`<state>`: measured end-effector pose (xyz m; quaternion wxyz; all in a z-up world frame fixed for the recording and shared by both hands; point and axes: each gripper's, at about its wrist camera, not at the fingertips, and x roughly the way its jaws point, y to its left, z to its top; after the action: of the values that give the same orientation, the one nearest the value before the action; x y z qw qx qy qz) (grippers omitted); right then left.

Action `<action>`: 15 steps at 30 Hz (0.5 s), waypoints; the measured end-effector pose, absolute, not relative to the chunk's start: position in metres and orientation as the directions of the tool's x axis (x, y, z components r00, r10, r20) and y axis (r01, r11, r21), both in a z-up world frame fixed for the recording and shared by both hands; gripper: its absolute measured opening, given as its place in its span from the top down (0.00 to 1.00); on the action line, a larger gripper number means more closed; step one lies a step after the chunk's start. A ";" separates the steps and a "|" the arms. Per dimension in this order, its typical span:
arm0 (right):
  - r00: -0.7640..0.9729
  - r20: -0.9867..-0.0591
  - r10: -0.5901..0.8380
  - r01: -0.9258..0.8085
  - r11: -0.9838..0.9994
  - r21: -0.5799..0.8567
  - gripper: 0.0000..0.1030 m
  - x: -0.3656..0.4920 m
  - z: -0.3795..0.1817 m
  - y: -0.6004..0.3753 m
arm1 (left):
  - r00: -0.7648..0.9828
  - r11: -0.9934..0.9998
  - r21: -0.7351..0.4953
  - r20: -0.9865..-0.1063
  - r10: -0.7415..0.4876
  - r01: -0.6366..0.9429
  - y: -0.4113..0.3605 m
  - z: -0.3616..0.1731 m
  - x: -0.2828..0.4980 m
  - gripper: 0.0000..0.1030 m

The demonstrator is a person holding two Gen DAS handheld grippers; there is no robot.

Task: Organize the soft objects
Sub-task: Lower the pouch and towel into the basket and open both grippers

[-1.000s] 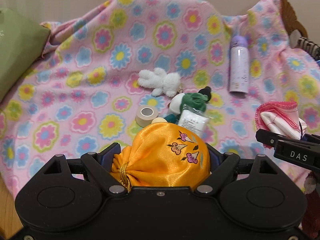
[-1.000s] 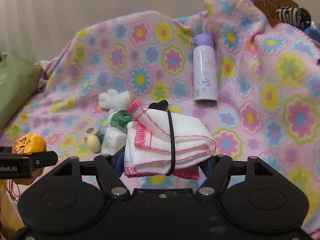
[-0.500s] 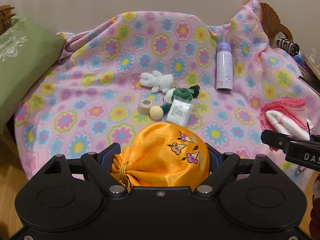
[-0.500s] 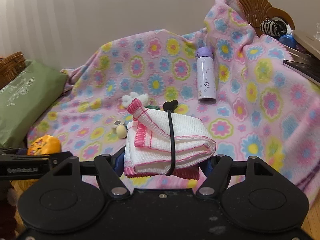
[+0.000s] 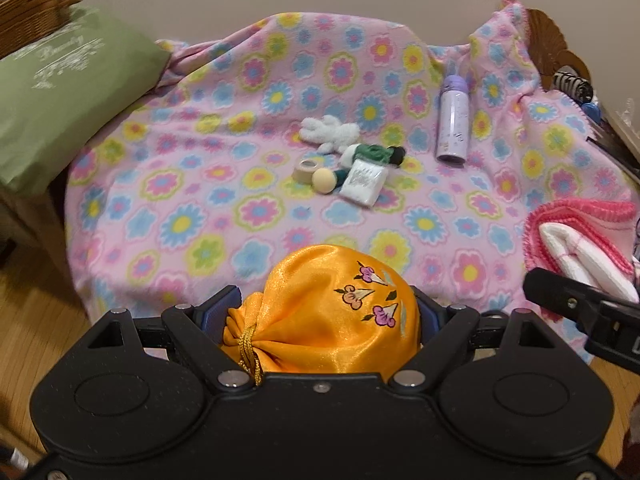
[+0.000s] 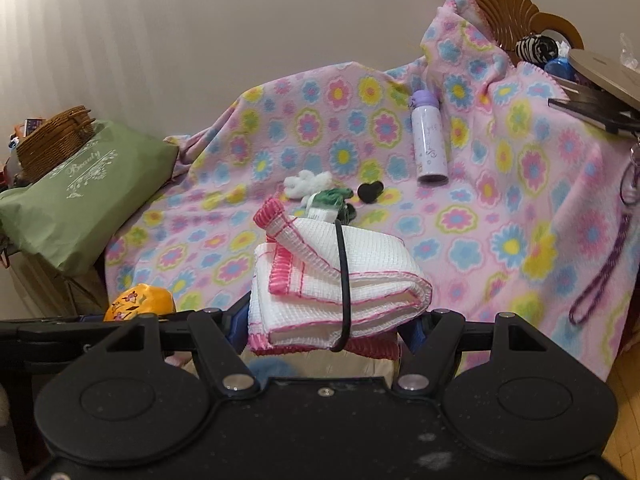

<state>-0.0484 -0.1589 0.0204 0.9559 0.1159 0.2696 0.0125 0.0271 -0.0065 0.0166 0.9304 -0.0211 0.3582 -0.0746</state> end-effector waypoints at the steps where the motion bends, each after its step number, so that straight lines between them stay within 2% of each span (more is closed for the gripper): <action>1: 0.853 -0.515 0.087 0.040 0.972 0.230 0.32 -0.053 0.020 -0.158 | 0.730 0.989 -0.094 -0.667 -0.147 0.114 -0.005 0.015 0.024 0.20; 15: 0.779 -0.625 0.055 0.066 0.984 0.168 0.32 -0.051 0.006 -0.144 | 0.671 0.987 -0.140 -0.725 -0.156 0.078 0.002 -0.010 0.026 0.20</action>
<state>-0.0514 -0.1444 0.0065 0.9388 0.0904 0.3323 -0.0029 0.0260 0.0016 -0.0095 0.9126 -0.0487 0.4008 -0.0642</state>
